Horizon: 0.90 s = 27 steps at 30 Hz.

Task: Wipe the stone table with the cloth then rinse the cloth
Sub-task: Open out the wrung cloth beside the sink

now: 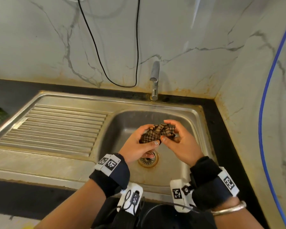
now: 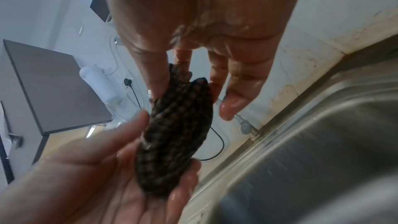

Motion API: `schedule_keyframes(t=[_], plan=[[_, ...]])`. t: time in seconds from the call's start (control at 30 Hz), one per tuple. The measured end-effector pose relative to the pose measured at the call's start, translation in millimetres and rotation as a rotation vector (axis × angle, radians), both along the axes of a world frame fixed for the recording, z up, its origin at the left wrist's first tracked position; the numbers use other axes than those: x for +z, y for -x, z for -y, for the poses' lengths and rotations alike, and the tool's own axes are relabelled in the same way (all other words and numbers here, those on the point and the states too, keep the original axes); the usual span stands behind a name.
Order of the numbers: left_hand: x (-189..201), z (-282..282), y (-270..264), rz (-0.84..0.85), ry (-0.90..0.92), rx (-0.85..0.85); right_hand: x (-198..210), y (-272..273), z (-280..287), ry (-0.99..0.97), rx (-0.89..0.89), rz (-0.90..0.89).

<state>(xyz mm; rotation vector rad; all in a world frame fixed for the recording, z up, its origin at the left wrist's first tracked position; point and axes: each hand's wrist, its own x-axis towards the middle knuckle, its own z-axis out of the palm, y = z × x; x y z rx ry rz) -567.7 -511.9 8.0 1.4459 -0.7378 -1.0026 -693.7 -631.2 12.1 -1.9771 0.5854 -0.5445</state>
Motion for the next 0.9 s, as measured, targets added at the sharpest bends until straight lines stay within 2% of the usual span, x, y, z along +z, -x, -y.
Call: schedule_keyframes(t=[0.13,0.23,0.4,0.53,0.63,0.7,0.73,0.8,0.83,0.9], plan=[[6,-3,8,0.001,0.046,0.045,-1,-1,-6,0.043,0.019,0.012],[8,-14,8,-0.005,0.105,0.16,-1,-2,-9,-0.013,0.042,0.062],[3,-47,-1,-0.024,0.236,0.442,8,-19,-37,-0.332,-0.009,0.167],[1,-78,-15,0.002,0.326,0.537,15,-41,-61,-0.516,0.029,0.151],[6,-105,-33,-0.097,0.411,0.556,24,-63,-89,-0.581,0.079,0.184],[8,-127,-49,-0.126,0.44,0.594,25,-81,-110,-0.483,0.07,0.182],[9,-142,-58,-0.135,0.454,0.606,24,-91,-121,-0.327,0.03,0.15],[11,-167,-76,-0.168,0.472,0.636,25,-106,-143,0.105,-0.093,0.063],[13,-185,-90,-0.185,0.474,0.657,26,-116,-160,0.285,-0.128,0.072],[20,-220,-116,-0.207,0.471,0.702,32,-139,-199,0.456,-0.027,0.089]])
